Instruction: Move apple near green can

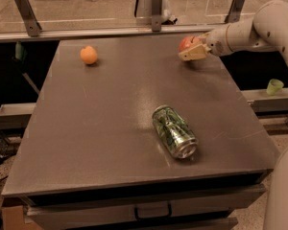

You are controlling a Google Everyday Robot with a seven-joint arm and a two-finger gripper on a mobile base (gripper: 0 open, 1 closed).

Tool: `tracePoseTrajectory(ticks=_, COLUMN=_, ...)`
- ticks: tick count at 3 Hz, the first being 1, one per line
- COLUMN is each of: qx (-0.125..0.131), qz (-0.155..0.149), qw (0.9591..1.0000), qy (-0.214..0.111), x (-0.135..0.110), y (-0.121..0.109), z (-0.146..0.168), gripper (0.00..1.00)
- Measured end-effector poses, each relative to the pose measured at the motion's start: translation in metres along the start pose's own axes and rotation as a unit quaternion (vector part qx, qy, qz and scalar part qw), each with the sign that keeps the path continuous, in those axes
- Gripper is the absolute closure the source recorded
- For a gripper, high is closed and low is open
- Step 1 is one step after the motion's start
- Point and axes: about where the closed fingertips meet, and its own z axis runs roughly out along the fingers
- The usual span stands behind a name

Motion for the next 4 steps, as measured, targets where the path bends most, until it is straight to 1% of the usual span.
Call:
tracePoseTrajectory(ticks=1, qx=-0.038, qz=-0.026, qw=0.9989, qy=-0.009, x=-0.021, y=0.02, z=-0.016, gripper=0.96)
tracePoseTrajectory(ticks=2, qx=-0.109, qz=-0.055, qw=0.9922, qy=-0.025, x=-0.031, y=0.06, z=-0.041, gripper=1.0)
tracePoseTrajectory(ticks=3, qx=-0.145, qz=-0.06, qw=0.9876, qy=-0.013, x=-0.024, y=0.077, z=-0.041, gripper=1.0)
tracePoseTrajectory(ticks=4, qx=-0.144, qz=-0.06, qw=0.9876, qy=-0.013, x=-0.024, y=0.077, z=-0.041, gripper=1.0)
